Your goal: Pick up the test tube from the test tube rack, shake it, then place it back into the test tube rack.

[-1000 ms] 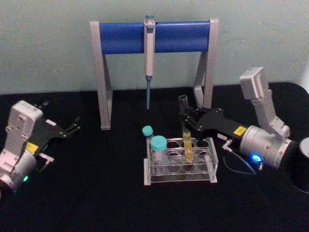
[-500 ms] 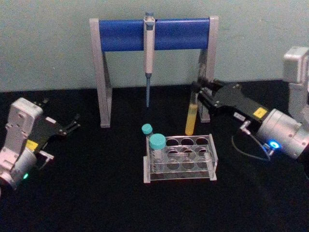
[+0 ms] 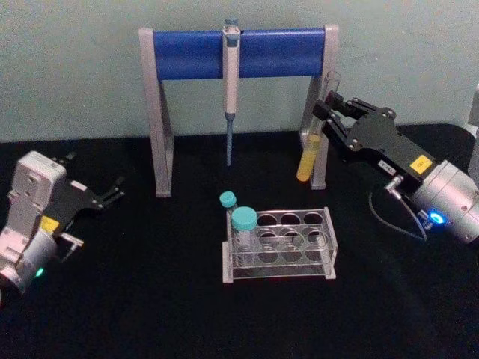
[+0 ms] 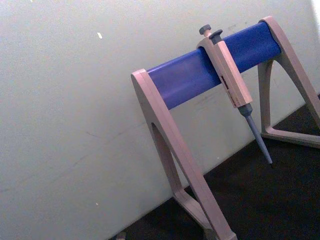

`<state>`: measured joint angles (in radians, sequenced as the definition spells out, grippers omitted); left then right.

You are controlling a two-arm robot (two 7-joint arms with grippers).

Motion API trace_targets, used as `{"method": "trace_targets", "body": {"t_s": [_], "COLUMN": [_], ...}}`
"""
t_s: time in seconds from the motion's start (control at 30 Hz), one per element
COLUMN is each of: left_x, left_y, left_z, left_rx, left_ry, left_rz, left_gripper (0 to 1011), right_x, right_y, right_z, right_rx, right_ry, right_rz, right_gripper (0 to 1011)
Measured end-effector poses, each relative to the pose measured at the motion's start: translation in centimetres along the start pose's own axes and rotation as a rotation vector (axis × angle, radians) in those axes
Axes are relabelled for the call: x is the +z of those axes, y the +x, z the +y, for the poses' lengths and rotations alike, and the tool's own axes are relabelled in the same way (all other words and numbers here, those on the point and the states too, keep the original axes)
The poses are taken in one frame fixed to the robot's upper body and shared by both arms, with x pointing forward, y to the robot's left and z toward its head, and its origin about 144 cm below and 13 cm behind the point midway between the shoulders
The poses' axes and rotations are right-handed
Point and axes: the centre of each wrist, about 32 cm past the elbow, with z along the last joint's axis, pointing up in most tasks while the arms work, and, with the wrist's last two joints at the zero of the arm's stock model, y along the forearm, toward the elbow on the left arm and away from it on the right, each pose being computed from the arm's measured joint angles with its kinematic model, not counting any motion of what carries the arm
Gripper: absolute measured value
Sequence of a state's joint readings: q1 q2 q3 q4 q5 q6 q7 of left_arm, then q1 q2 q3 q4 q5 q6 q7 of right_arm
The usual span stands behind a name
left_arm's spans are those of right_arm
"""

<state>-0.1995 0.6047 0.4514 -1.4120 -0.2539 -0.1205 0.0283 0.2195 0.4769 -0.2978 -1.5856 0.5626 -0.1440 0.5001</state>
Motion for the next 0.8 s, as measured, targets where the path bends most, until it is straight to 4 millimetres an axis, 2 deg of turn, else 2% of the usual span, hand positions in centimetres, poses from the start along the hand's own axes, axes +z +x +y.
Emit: {"method": "trace_targets", "body": {"t_s": [0.53, 0.8], "left_x": [0.0, 0.0], "left_y": [0.0, 0.0], "left_z": [0.0, 0.0], "left_rx": [0.0, 0.0], "left_ry": [0.0, 0.0], "left_rz": [0.0, 0.0], "left_gripper": [1001, 1001], "right_x": [-0.36, -0.62], "right_y": [-0.12, 0.19], "right_z": [0.0, 0.19], "right_rx": [0.014, 0.102], "right_ry": [0.001, 0.008], "right_rz": [-0.011, 0.029], "right_gripper": [228, 228]}}
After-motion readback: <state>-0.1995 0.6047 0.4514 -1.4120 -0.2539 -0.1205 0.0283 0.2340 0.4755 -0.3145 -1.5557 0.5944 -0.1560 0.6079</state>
